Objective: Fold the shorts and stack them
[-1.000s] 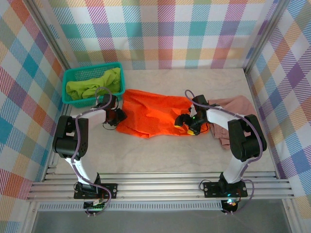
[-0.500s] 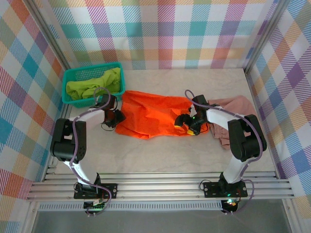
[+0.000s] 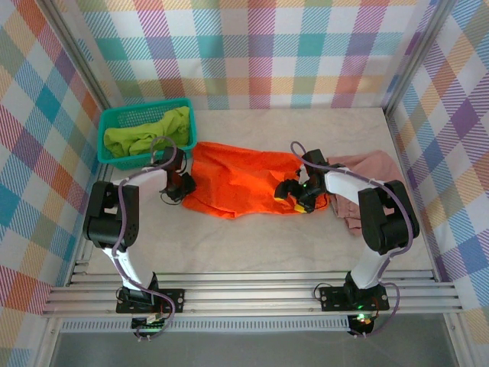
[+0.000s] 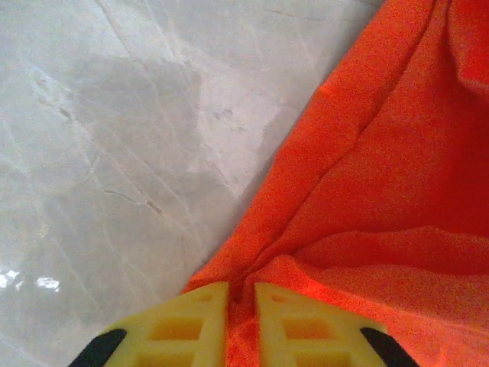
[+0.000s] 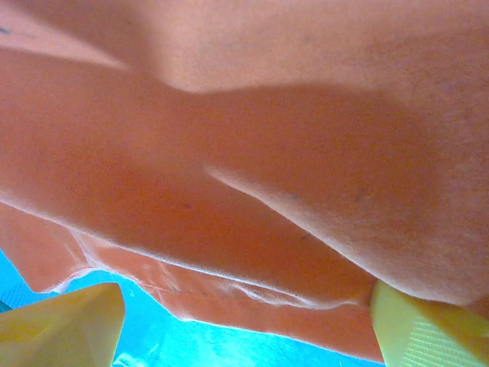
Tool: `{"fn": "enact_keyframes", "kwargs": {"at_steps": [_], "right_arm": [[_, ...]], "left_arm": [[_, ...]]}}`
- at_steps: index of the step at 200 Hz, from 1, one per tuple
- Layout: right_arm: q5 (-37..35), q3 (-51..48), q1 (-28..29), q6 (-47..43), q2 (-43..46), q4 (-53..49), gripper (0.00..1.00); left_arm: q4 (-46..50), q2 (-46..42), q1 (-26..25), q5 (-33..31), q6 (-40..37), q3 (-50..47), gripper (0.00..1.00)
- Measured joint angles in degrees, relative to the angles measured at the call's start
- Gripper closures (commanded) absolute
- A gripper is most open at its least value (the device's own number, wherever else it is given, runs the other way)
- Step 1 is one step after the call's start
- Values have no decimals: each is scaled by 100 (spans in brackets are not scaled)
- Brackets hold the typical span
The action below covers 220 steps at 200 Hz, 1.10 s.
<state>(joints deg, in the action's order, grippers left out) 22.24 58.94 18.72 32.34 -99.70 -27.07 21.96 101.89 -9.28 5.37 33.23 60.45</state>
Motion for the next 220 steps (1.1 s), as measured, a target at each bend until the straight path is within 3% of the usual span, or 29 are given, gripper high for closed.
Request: {"fn": "enact_keyframes", "kwargs": {"at_steps": [29, 106, 149, 172, 184, 202, 220], "right_arm": [[0, 0, 0, -2, -9, 0, 16], [105, 0, 0, -4, -37, 2, 16], [157, 0, 0, -7, -35, -2, 16], [249, 0, 17, -26, -26, -55, 16], [254, 0, 66, -46, -2, -129, 15], [275, 15, 138, -118, 131, -304, 15], [337, 153, 201, -166, 391, -529, 14]], "left_arm": [[291, -181, 0, -280, -138, 35, 100], [782, -1327, 0, -859, -271, -118, 100], [809, -2017, 0, -911, -140, -1029, 96], [793, -2243, 0, -896, 0, -1598, 80], [807, -2312, 9, -905, 24, -1740, 63], [796, -2527, 17, -804, 39, -1740, 29], [804, -2916, 17, -584, 96, -1526, 12]]}}
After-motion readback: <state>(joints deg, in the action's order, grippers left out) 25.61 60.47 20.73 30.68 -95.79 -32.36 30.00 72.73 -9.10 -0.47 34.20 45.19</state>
